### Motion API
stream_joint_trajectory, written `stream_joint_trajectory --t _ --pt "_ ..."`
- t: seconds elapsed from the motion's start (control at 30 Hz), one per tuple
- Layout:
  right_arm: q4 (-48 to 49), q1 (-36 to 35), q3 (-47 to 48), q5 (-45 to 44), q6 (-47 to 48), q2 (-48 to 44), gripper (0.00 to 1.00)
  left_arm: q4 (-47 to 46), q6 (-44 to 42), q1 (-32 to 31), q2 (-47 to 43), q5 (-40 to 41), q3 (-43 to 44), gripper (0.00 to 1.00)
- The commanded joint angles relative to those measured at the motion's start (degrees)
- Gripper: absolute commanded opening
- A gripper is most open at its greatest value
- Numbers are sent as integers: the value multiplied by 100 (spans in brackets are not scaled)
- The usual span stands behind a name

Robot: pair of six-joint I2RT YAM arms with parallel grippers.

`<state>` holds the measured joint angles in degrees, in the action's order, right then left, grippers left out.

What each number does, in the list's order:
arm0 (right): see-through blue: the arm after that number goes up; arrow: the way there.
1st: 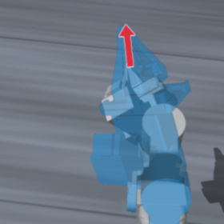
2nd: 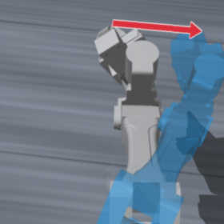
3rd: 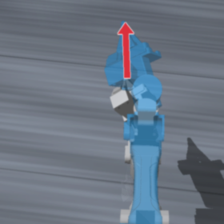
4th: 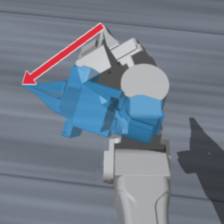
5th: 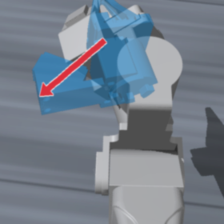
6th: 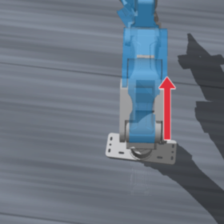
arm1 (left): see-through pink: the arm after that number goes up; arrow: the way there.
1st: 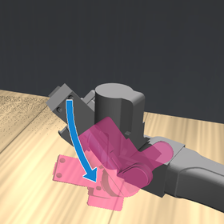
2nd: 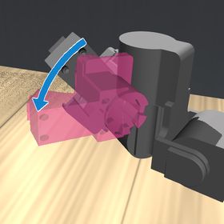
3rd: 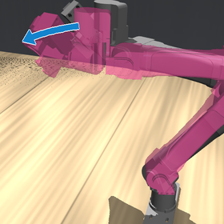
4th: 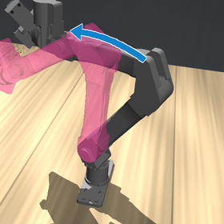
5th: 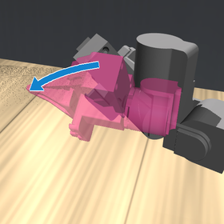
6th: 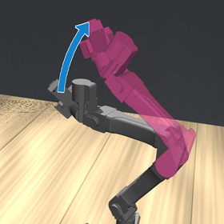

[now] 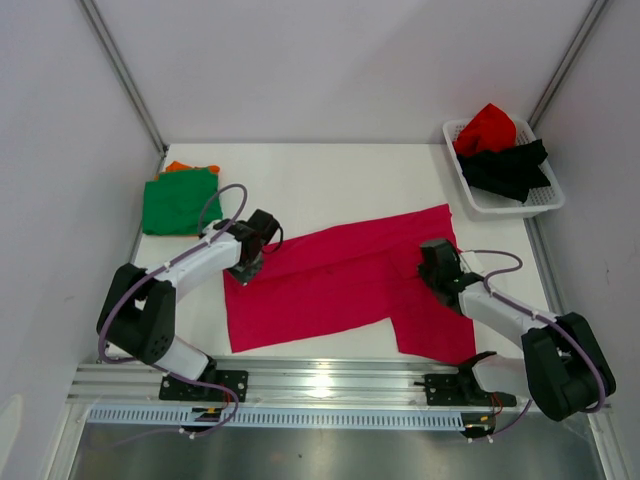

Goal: Fold and stack the t-shirts
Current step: Fold the flattened tshirt in 1/3 of the way

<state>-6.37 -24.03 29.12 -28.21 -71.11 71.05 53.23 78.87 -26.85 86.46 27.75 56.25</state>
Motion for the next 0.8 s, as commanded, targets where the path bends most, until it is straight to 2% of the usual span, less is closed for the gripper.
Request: stream_joint_trajectory --t 0.0,0.43,0.77 --pt "-171 127 -30 -124 255 -222 0 161 -301 40 -260 310 -53 1" --pt "-268 373 -91 -10 475 -495 0 477 -1276 31 -718 653 245 1" --pt "-259 399 -91 87 510 -425 0 442 -2762 22 -121 267 624 1"
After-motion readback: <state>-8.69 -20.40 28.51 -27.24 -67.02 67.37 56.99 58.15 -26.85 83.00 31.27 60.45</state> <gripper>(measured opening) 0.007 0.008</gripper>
